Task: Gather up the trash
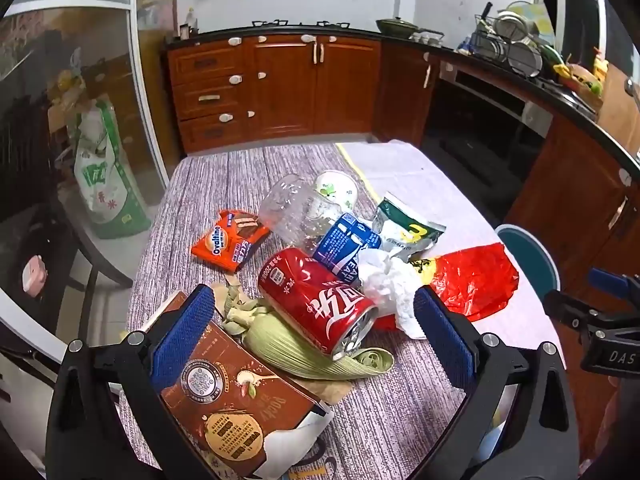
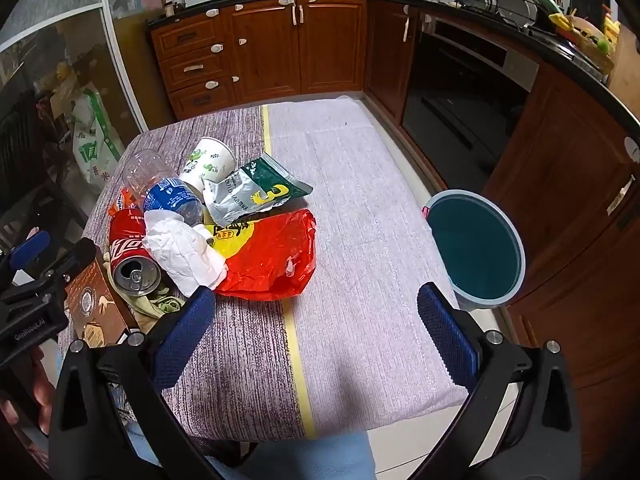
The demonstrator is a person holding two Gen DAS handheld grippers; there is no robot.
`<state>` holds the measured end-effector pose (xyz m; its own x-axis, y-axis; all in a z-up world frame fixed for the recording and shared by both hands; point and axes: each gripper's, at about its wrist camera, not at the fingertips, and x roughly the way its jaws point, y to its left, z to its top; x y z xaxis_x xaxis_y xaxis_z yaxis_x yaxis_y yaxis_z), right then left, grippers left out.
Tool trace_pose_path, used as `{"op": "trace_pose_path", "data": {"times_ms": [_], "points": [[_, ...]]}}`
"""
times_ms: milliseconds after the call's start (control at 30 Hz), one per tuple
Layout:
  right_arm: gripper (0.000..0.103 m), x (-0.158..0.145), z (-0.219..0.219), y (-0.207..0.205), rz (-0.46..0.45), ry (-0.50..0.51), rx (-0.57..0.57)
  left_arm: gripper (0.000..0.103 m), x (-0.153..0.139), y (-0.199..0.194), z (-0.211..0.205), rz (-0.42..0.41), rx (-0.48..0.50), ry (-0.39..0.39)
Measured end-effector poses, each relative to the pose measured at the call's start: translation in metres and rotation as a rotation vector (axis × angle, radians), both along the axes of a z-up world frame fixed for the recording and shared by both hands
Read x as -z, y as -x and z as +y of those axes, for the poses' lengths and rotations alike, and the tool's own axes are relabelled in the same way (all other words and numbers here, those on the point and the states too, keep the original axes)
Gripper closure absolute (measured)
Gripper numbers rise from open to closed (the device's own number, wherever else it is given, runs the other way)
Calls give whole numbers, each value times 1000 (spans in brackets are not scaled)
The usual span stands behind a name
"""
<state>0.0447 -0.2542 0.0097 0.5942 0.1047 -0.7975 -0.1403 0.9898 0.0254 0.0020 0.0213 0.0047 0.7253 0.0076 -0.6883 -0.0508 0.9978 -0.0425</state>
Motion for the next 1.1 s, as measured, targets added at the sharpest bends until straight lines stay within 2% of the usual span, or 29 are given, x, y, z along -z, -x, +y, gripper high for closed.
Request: {"op": "trace_pose_path", "data": {"times_ms": [1100], "points": [[6, 4, 5, -5, 18, 23, -3, 4, 6, -3, 9, 18, -12, 8]]}}
